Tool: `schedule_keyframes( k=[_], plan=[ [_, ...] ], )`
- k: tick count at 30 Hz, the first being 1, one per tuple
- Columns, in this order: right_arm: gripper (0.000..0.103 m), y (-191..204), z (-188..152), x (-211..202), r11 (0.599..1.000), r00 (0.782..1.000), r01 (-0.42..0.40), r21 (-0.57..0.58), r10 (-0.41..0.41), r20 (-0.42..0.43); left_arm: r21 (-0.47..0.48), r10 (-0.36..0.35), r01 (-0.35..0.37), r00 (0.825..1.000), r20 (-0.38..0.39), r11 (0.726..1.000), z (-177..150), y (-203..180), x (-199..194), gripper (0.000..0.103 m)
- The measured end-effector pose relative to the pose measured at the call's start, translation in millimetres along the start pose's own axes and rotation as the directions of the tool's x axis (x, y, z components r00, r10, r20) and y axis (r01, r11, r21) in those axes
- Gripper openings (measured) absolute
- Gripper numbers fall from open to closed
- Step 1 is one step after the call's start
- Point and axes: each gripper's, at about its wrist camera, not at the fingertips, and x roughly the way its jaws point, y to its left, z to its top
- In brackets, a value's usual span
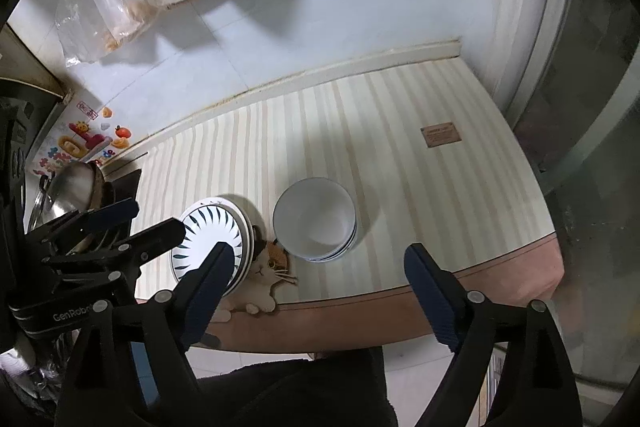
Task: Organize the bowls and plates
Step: 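Grasp the nested bowl stack rims with both grippers, then carry the bowl stack with both grippers over the plate stack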
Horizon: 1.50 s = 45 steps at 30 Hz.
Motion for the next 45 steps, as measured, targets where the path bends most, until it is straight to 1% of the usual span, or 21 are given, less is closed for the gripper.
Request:
schedule_keyframes(
  k=[6,14,17,18,21,23,25,26,28,30,32,34,35,36,38,39,40,41,43,44,45],
  plan=[
    [0.093,0.4,-0.4,-10.3,1.000,0.999,0.027,0.006,-0.027,0.022,-0.003,-0.023,0.023,1.000,0.002,1.000,-0.3,1.4,-3.5,0.090],
    [0.094,-10.7,0.2,14.4,0.999,0.999,0.035,0.038,-0.034,-0.015,-0.025,-0.051,0.049,0.997,-0.056,0.998,5.1,4.8,29.2,0.090],
    [0.094,-19.2,1.4,28.4,0.998,0.999,0.019,0.059,-0.018,-0.031,-0.042,-0.065,0.062,0.995,-0.077,0.997,8.0,6.7,43.9,0.090],
    [0.095,-21.8,2.1,32.6,0.998,0.999,0.011,0.065,-0.009,-0.036,-0.048,-0.067,0.063,0.994,-0.086,0.997,9.1,7.7,50.3,0.090],
    [0.096,-35.5,6.1,53.7,0.994,0.997,-0.051,0.100,0.056,-0.047,-0.068,-0.086,0.078,0.989,-0.121,0.995,14.0,12.4,75.8,0.090],
    [0.096,-48.2,9.4,74.0,0.985,0.992,-0.104,0.134,0.113,-0.058,-0.092,-0.102,0.089,0.983,-0.155,0.992,19.2,17.8,101.1,0.090],
    [0.096,-62.9,11.8,101.5,0.972,0.982,-0.155,0.177,0.172,-0.081,-0.122,-0.117,0.095,0.976,-0.183,0.988,23.3,23.7,122.8,0.090],
    [0.096,-72.0,12.0,120.2,0.962,0.974,-0.183,0.203,0.206,-0.095,-0.141,-0.128,0.101,0.971,-0.200,0.985,25.7,27.2,137.3,0.090],
    [0.096,-84.5,10.7,150.0,0.949,0.962,-0.213,0.233,0.245,-0.119,-0.178,-0.147,0.105,0.958,-0.247,0.978,29.0,34.1,164.2,0.090],
    [0.096,-95.9,7.2,183.6,0.931,0.943,-0.261,0.255,0.302,-0.138,-0.222,-0.175,0.113,0.943,-0.283,0.968,30.9,42.4,188.8,0.090],
    [0.096,-102.8,1.8,213.8,0.918,0.926,-0.285,0.277,0.338,-0.166,-0.249,-0.188,0.109,0.929,-0.318,0.962,31.7,47.3,210.9,0.090],
    [0.096,-105.5,-0.9,235.6,0.903,0.908,-0.322,0.283,0.380,-0.176,-0.280,-0.221,0.121,0.907,-0.359,0.952,31.2,50.3,233.8,0.090],
    [0.096,-106.3,-3.0,249.1,0.901,0.902,-0.326,0.287,0.387,-0.191,-0.292,-0.236,0.129,0.899,-0.369,0.948,31.1,50.8,241.0,0.090],
    [0.096,-106.6,-4.3,259.0,0.894,0.891,-0.341,0.291,0.406,-0.202,-0.307,-0.261,0.145,0.887,-0.380,0.941,30.4,50.8,249.6,0.089],
    [0.096,-108.7,-5.2,278.6,0.882,0.876,-0.358,0.306,0.431,-0.219,-0.318,-0.287,0.161,0.868,-0.405,0.934,27.3,48.4,266.3,0.089],
    [0.096,-108.6,-5.8,286.0,0.878,0.868,-0.365,0.308,0.441,-0.229,-0.321,-0.300,0.171,0.860,-0.412,0.932,26.5,47.1,271.5,0.087],
    [0.096,-107.9,-6.3,295.4,0.872,0.855,-0.379,0.310,0.458,-0.242,-0.323,-0.311,0.179,0.852,-0.422,0.929,24.1,45.1,278.5,0.082],
    [0.096,-107.4,-5.2,300.4,0.869,0.850,-0.384,0.310,0.464,-0.248,-0.328,-0.325,0.190,0.844,-0.427,0.925,22.9,44.1,283.3,0.080],
    [0.096,-104.7,-4.9,314.6,0.856,0.824,-0.410,0.316,0.495,-0.273,-0.339,-0.350,0.208,0.827,-0.440,0.918,19.6,41.8,292.6,0.065],
    [0.096,-103.6,-4.6,319.6,0.854,0.818,-0.415,0.314,0.502,-0.282,-0.339,-0.347,0.204,0.827,-0.442,0.918,18.1,41.6,295.7,0.064],
    [0.095,-101.6,-4.0,323.6,0.856,0.816,-0.413,0.310,0.500,-0.292,-0.342,-0.349,0.204,0.827,-0.440,0.917,17.6,41.9,297.5,0.063]
  ],
)
